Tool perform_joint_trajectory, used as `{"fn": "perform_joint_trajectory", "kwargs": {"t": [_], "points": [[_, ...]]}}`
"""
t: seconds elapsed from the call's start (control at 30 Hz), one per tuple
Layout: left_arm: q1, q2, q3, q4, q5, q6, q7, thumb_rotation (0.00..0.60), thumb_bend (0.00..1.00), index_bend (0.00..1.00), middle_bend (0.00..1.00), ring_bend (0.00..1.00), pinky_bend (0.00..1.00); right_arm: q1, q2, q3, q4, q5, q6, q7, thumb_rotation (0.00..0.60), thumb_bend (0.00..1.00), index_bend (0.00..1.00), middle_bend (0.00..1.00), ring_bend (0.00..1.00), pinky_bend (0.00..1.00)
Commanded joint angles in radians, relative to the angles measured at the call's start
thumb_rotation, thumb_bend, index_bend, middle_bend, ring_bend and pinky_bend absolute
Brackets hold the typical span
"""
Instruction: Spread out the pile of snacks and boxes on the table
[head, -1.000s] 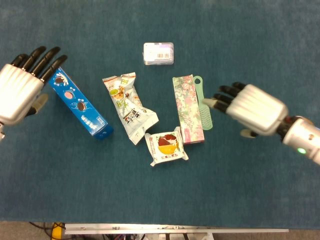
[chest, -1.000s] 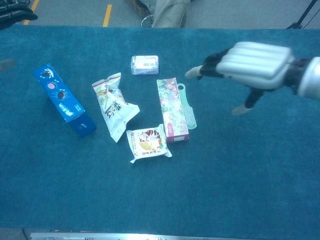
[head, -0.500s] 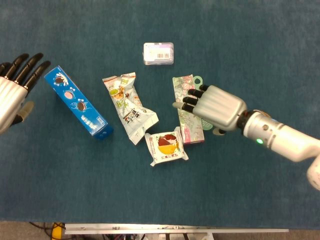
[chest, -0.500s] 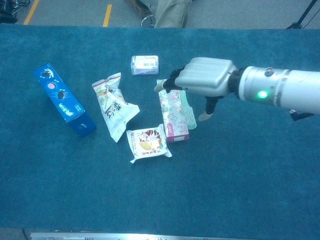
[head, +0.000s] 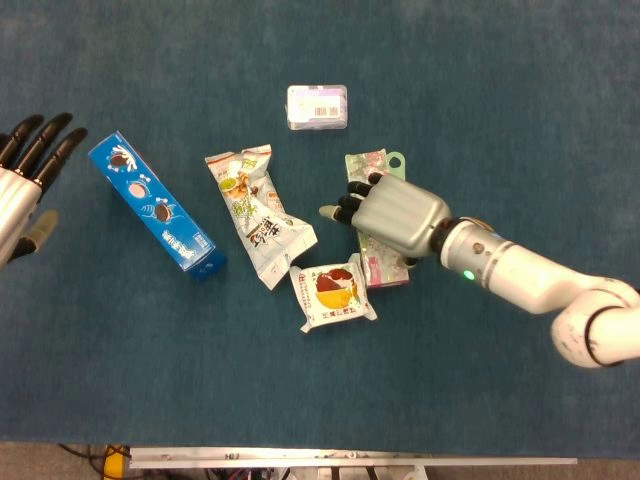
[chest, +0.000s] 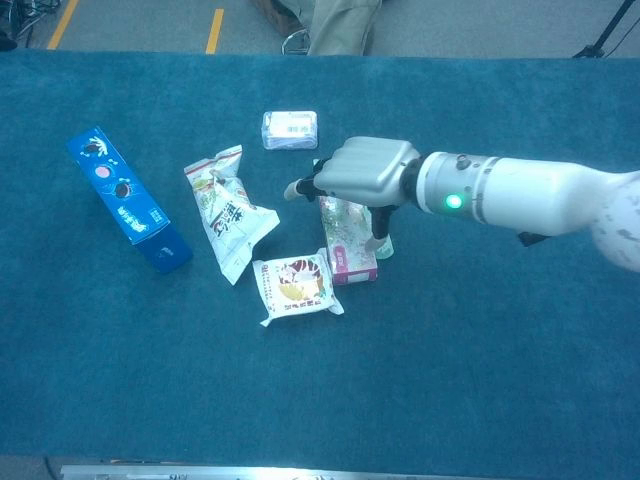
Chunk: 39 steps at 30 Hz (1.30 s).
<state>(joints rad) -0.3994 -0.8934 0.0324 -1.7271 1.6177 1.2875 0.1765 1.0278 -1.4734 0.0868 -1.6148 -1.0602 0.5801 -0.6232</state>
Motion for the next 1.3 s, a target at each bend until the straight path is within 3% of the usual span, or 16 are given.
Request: {"fn": "perform_joint_trajectory", "kwargs": {"t": [0.03, 0.33, 0.77, 1.03, 1.3], "points": [[0.003, 0.001, -0.002, 0.001, 0.001, 0.0, -0.002, 0.6, 0.36, 0.0, 0.07, 0.09, 0.28, 0.025, -0.028, -0.008, 0.03, 0.031, 0.003, 0.0, 0.6, 0.0, 0.12, 0.24, 0.17, 0.28], [0.016, 0.005, -0.007, 0.009, 0.007, 0.001, -0.013, 0.6, 0.36, 0.0, 0.07, 0.09, 0.28, 0.085, -0.055, -0.025, 0.071, 0.112, -0.002, 0.007, 0.6, 0.0, 0.12, 0.24, 0.17, 0.28], [0.018, -0.007, -0.017, 0.025, 0.018, -0.011, -0.028, 0.6, 0.36, 0.0, 0.06, 0.09, 0.28, 0.106, 0.046, -0.139, 0.015, 0.205, 0.052, -0.036, 0.6, 0.0, 0.12, 0.25, 0.19, 0.28], [0.015, -0.014, -0.021, 0.03, 0.023, -0.022, -0.029, 0.6, 0.36, 0.0, 0.06, 0.09, 0.28, 0.057, 0.145, -0.203, -0.053, 0.16, 0.096, -0.001, 0.6, 0.0, 0.12, 0.25, 0.19, 0.28], [0.011, -0.023, -0.025, 0.03, 0.026, -0.036, -0.024, 0.6, 0.36, 0.0, 0.06, 0.09, 0.28, -0.026, 0.288, -0.257, -0.138, 0.044, 0.154, 0.068, 0.6, 0.0, 0.12, 0.25, 0.19, 0.28]]}}
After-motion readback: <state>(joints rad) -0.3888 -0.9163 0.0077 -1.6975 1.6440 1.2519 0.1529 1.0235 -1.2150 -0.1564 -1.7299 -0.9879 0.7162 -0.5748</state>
